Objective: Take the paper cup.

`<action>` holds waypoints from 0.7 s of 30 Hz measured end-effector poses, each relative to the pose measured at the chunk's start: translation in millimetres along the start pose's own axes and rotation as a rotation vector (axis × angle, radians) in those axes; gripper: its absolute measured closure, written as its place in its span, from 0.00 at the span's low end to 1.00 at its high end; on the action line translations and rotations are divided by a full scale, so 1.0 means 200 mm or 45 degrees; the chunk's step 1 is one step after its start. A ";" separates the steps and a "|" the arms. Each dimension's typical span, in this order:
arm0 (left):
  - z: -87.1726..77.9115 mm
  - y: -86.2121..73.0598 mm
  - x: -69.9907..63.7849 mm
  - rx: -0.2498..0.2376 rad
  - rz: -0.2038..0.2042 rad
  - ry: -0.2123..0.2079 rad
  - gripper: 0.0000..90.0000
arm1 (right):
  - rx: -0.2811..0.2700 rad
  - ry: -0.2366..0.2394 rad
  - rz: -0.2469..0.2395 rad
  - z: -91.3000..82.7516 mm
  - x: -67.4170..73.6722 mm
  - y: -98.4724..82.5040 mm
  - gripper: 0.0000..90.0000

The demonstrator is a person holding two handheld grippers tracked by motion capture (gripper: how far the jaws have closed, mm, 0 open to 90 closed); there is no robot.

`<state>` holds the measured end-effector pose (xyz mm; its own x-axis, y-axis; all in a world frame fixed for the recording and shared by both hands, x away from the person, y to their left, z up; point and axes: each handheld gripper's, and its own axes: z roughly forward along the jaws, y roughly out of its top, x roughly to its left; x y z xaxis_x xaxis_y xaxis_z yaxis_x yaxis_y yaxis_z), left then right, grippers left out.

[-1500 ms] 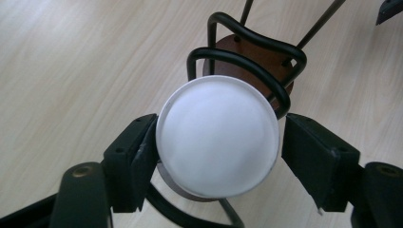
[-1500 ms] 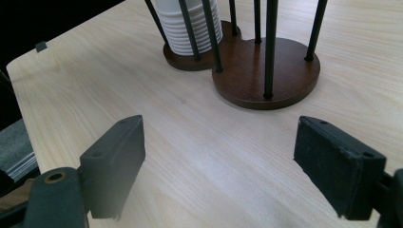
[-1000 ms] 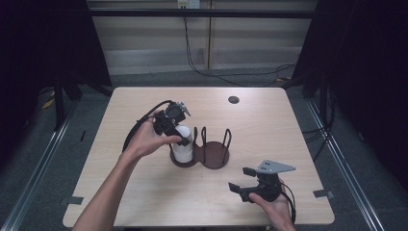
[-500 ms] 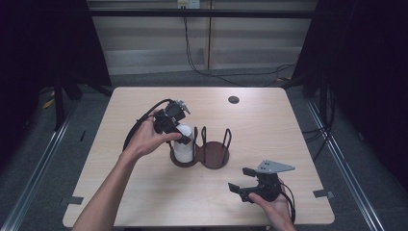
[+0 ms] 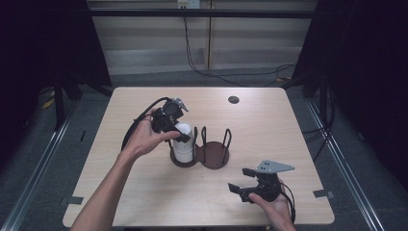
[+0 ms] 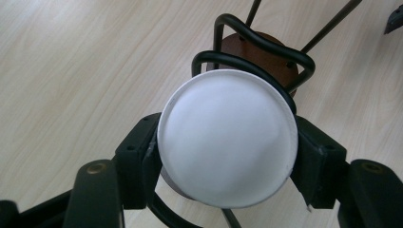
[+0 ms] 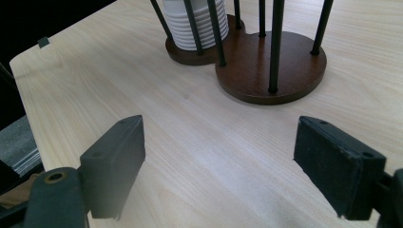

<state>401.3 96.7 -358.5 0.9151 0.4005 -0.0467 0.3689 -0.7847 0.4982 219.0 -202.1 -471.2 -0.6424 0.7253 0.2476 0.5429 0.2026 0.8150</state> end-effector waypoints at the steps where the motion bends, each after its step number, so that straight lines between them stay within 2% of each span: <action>1: 0.00 0.00 0.00 0.000 0.003 -0.004 0.39 | 0.001 0.001 -0.003 0.00 0.00 0.00 0.19; 10: -0.03 -0.02 0.01 -0.023 -0.016 -0.006 0.40 | 0.014 -0.002 -0.001 0.01 0.00 0.00 0.20; 16: -0.06 -0.02 0.01 -0.075 -0.035 -0.001 0.40 | 0.011 -0.003 0.003 0.01 0.00 0.00 0.20; 19: -0.08 -0.02 0.01 -0.070 -0.025 0.005 0.40 | 0.007 -0.009 -0.002 0.00 0.00 0.00 0.20; 20: -0.08 -0.03 0.01 -0.078 -0.039 0.009 0.41 | 0.003 -0.012 -0.002 0.00 0.00 0.00 0.20; 21: -0.09 -0.03 0.01 -0.070 -0.026 0.014 0.41 | -0.005 -0.016 0.002 0.00 0.00 0.00 0.20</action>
<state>398.9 110.4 -346.1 0.9054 0.4219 -0.0478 0.3779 -0.7492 0.5440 218.8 -202.1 -470.5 -0.6345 0.7341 0.2420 0.5419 0.1992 0.8165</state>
